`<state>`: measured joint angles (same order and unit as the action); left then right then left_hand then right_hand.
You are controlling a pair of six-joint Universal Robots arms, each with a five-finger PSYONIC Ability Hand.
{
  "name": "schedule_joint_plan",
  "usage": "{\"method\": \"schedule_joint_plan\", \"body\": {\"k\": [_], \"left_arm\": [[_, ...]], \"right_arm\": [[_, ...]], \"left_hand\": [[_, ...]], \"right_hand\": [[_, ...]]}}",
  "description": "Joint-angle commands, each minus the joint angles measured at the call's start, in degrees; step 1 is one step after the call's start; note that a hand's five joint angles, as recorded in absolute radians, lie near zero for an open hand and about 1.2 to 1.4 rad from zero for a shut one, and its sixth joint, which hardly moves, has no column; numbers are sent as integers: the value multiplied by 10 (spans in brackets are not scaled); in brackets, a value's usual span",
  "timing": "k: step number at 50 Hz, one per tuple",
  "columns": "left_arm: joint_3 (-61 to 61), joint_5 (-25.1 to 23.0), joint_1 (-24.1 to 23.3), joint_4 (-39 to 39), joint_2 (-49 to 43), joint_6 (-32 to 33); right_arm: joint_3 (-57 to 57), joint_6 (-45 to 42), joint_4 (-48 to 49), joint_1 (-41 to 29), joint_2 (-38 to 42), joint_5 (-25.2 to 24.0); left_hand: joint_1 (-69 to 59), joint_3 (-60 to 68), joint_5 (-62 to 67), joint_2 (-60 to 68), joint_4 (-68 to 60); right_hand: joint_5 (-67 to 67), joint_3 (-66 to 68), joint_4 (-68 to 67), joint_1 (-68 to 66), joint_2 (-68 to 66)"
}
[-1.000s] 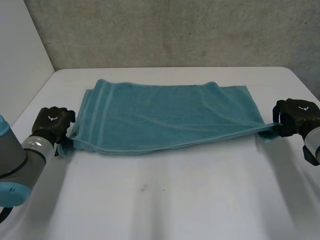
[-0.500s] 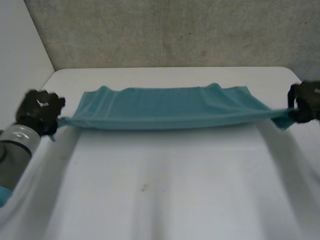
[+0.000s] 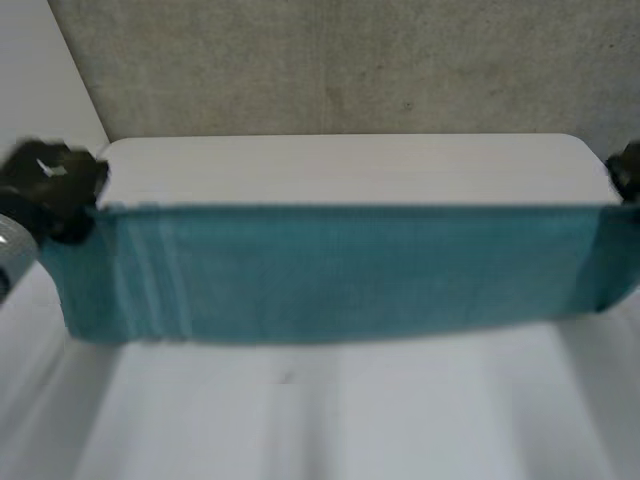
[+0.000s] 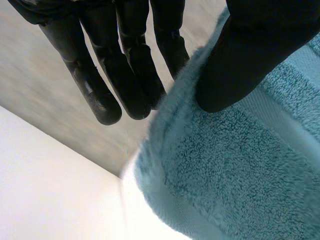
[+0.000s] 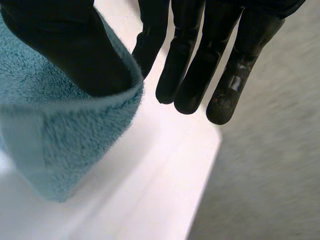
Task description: Fold the laundry
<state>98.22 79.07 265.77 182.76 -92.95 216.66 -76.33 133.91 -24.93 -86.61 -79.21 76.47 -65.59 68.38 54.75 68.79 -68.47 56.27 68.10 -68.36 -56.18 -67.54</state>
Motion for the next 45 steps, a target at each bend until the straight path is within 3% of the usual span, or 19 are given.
{"method": "schedule_joint_plan", "body": {"k": [1, 5, 9, 10, 12, 15, 18, 20, 23, 34, 38, 45], "left_arm": [[-110, 12, -10, 3, -180, 81], [-212, 34, -21, 4, -225, 86], [-314, 43, -42, 25, -230, 69], [-332, 44, -45, 36, -227, 61], [-361, 46, -53, 69, -216, 37], [-379, 50, -58, 182, -150, -62], [-377, 57, -52, 223, -125, -105], [-366, 66, -44, 255, -103, -166], [-349, 67, -38, 250, -97, -180], [-190, 64, -28, 251, -109, -184], [-117, 59, -28, 292, -147, -182], [-43, 44, -34, 344, -223, -177]], "right_arm": [[73, -13, 20, -51, 145, 84], [176, -10, 51, -85, 207, 119], [270, 9, 106, -102, 217, 131], [322, 43, 169, -113, 216, 141], [337, 58, 194, -115, 216, 147], [357, 106, 275, -119, 199, 162], [314, 172, 401, -114, 96, 179], [275, 181, 409, -114, 58, 174], [241, 183, 408, -116, 49, 164], [62, 188, 404, -113, 51, 97], [-3, 188, 407, -112, 64, 82], [-50, 185, 404, -113, 180, 73]], "left_hand": [[-144, 116, 152, 112, -115], [-144, 116, 152, 112, -115], [-144, 116, 152, 112, -115], [-144, 116, 152, 112, -115], [-144, 116, 152, 112, -115], [-144, 116, 152, 112, -115], [-144, 116, 152, 112, -115], [-144, 116, 152, 112, -115], [-144, 116, 152, 112, -115], [-144, 116, 152, 112, -115], [-144, 116, 152, 112, -115], [-144, 116, 152, 112, -115]], "right_hand": [[137, 119, -116, -238, -125], [137, 119, -116, -238, -125], [137, 119, -116, -238, -125], [137, 119, -116, -238, -125], [137, 119, -116, -238, -125], [137, 119, -116, -238, -125], [137, 119, -116, -238, -125], [137, 119, -116, -238, -125], [137, 119, -116, -238, -125], [137, 119, -116, -238, -125], [137, 119, -116, -238, -125], [137, 119, -116, -238, -125]]}}
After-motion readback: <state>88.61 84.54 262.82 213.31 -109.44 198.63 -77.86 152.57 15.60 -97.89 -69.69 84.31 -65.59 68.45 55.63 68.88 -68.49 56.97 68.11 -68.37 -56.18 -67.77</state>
